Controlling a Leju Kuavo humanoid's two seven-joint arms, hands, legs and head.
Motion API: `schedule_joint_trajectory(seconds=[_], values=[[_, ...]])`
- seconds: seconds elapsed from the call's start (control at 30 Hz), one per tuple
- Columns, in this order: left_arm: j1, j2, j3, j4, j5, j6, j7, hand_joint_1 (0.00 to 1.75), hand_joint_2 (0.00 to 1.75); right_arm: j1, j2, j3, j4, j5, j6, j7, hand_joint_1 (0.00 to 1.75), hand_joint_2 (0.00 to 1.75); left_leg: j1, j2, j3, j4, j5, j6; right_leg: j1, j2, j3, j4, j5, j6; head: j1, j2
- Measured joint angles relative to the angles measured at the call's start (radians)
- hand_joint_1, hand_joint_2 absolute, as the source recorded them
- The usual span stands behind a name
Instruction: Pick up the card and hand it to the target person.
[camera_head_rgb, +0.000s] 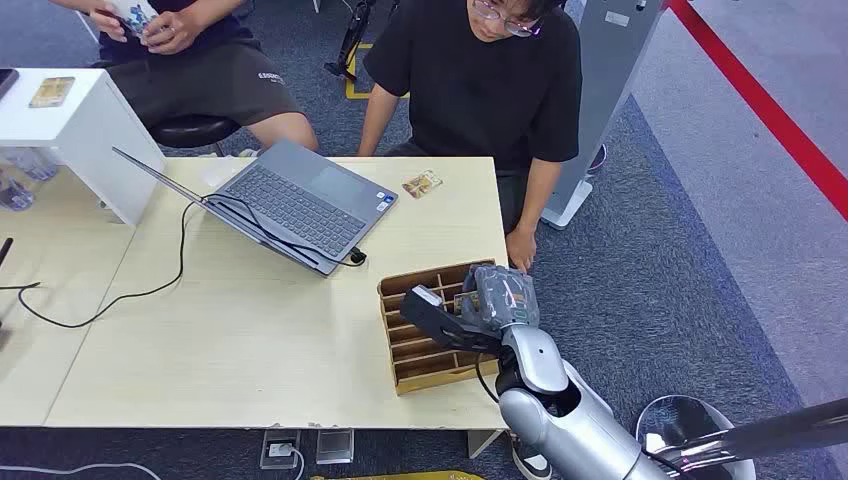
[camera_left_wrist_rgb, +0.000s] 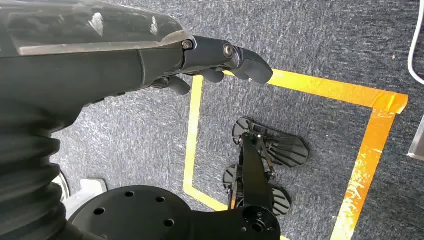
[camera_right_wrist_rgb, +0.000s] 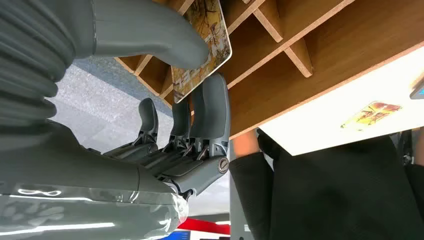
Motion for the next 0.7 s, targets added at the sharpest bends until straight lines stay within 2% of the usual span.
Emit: schedule_joint_trajectory(seconds=[0.3, 0.7], values=[[0.0, 0.0, -0.002, 0.0, 0.001, 0.0, 0.0, 0.0, 1.75, 0.005, 0.0, 0.0, 0.006, -0.003, 0.002, 0.0, 1.09, 1.75, 0.0, 0.0, 0.0, 0.0, 0.0, 0.0, 0.0, 0.0, 0.0, 0.0, 0.0, 0.0, 0.0, 0.0], [0.0, 0.0, -0.001, 0.0, 0.001, 0.0, -0.002, 0.0, 1.75, 0.004, 0.0, -0.001, 0.007, -0.023, 0.013, 0.0, 1.53, 1.75, 0.0, 0.0, 0.0, 0.0, 0.0, 0.0, 0.0, 0.0, 0.0, 0.0, 0.0, 0.0, 0.0, 0.0]])
